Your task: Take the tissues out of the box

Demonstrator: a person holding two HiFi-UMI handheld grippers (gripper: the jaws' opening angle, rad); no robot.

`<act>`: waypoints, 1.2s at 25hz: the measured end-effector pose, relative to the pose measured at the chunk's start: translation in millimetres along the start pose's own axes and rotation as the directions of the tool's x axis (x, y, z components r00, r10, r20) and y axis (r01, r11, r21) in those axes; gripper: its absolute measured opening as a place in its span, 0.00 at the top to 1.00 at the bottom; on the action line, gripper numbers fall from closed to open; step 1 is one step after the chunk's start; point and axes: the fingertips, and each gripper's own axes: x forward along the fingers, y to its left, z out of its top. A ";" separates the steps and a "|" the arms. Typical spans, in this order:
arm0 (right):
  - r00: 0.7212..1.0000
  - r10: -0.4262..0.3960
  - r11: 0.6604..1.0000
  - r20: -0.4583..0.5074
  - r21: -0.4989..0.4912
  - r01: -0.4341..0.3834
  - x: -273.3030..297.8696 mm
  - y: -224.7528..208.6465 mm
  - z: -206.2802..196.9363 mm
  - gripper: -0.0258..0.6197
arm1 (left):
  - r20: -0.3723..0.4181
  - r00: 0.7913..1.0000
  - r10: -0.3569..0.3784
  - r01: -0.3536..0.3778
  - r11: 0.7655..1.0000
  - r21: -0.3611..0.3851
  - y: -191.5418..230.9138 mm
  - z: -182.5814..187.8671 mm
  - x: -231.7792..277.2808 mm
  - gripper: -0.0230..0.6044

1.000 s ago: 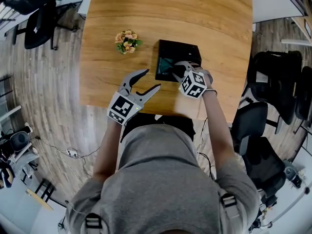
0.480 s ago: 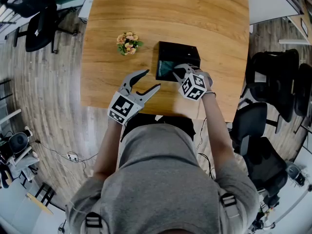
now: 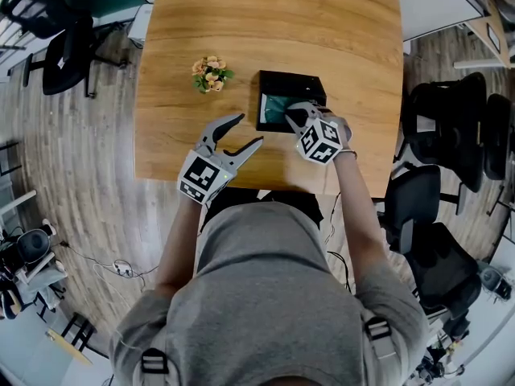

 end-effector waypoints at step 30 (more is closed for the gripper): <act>0.977 -0.214 0.975 0.017 0.066 0.212 -72.7 -10.5 26.8 0.95 | 0.044 0.998 -0.035 0.032 0.997 0.071 -7.4 19.3 -39.2 0.54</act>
